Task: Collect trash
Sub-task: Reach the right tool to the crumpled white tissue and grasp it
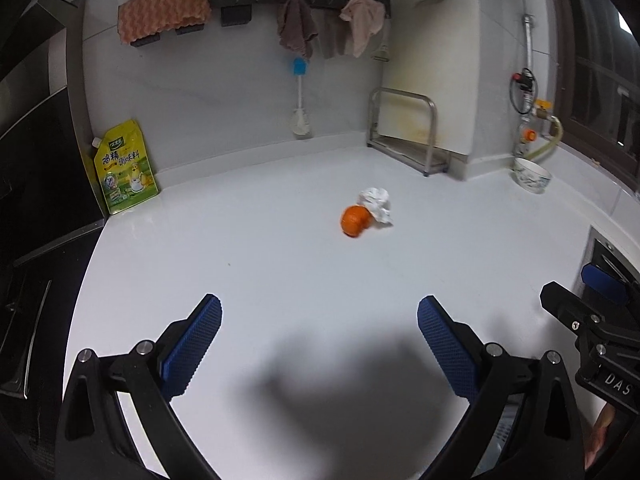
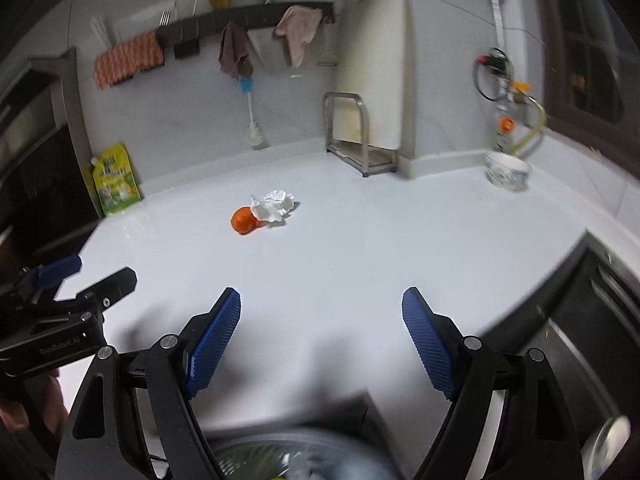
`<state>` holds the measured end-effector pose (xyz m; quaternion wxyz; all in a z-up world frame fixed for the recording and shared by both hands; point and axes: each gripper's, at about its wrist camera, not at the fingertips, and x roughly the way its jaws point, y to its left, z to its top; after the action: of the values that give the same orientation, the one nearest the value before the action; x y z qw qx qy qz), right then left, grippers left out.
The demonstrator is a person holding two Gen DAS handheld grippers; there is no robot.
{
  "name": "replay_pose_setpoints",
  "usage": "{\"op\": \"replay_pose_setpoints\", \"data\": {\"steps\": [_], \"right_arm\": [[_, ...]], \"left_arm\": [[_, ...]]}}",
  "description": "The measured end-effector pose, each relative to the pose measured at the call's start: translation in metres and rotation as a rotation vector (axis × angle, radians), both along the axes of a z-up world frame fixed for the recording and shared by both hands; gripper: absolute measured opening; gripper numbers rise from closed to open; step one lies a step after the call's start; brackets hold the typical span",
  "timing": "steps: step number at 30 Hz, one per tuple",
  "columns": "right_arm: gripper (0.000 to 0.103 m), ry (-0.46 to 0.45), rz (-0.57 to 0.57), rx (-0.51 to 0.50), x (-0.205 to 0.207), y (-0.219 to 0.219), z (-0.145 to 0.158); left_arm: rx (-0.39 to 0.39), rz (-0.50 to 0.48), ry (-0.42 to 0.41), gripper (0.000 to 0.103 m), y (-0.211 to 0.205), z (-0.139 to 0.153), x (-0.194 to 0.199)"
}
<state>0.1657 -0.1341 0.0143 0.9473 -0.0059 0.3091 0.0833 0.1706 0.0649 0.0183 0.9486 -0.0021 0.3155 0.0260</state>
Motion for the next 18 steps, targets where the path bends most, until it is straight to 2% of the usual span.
{"op": "replay_pose_setpoints", "data": {"steps": [4, 11, 18], "right_arm": [[0.079, 0.038, 0.042, -0.061, 0.045, 0.023, -0.007], [0.079, 0.139, 0.077, -0.015, 0.12, 0.043, -0.021], [0.079, 0.219, 0.108, 0.002, 0.185, 0.062, -0.036]], "left_arm": [[0.011, 0.031, 0.019, 0.097, 0.012, -0.006, 0.031], [0.035, 0.061, 0.058, 0.097, 0.027, -0.028, 0.081], [-0.022, 0.077, 0.105, 0.097, 0.039, -0.042, 0.11]]}}
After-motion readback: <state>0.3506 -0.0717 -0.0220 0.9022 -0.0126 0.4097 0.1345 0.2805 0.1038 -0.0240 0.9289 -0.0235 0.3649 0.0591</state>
